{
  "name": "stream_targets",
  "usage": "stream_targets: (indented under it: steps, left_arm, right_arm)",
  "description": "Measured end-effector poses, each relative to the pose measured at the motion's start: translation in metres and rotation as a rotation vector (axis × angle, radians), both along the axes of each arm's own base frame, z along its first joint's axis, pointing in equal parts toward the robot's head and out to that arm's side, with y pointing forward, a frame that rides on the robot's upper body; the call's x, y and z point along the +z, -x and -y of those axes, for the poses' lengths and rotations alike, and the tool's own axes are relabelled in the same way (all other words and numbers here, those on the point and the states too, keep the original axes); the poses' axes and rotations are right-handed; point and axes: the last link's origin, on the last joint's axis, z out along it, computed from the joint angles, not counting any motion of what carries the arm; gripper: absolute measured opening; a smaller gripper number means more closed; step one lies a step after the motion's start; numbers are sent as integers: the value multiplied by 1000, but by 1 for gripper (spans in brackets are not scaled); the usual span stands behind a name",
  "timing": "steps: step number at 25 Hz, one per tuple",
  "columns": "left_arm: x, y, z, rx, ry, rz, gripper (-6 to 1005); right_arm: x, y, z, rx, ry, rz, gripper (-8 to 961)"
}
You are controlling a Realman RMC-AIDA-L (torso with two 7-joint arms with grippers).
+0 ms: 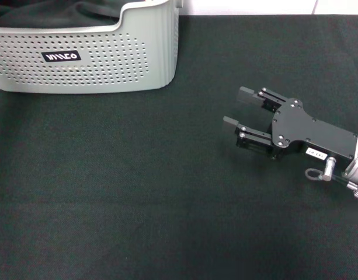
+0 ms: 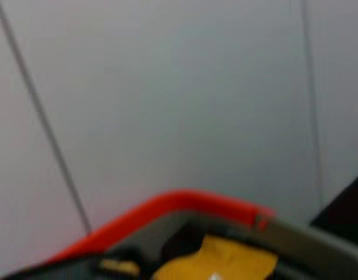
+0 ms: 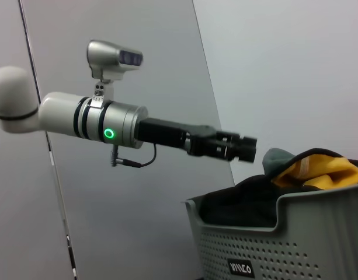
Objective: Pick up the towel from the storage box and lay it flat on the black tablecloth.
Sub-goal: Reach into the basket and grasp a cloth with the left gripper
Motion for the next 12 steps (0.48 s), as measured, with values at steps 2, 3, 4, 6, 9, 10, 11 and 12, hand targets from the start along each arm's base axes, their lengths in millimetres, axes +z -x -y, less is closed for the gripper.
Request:
stream_targets:
  steps: [2, 3, 4, 6, 9, 10, 11, 12]
  left_arm:
    - [1, 1, 1, 30, -4, -49, 766]
    - [1, 2, 2, 45, -6, -77, 764]
    - [0, 2, 2, 63, -3, -98, 761]
    - [-5, 2, 2, 90, 8, -123, 756]
    - [-10, 4, 0, 108, 24, -123, 748]
    - [-12, 4, -1, 110, 31, -118, 745]
    - [-14, 4, -2, 110, 37, -111, 742]
    - [-15, 4, -2, 109, 42, -105, 740]
  right_arm:
    - [0, 1, -3, 2, -3, 10, 760]
    - [-1, 2, -3, 4, -4, 12, 760]
    - [-1, 2, -4, 6, -7, 16, 760]
    - [-1, 3, -5, 7, -14, 18, 760]
    - [0, 3, -7, 6, -28, 14, 760]
    - [1, 3, -7, 6, -29, 14, 760]
    - [1, 3, -8, 4, -32, 14, 760]
    - [2, 2, -8, 2, -33, 14, 759]
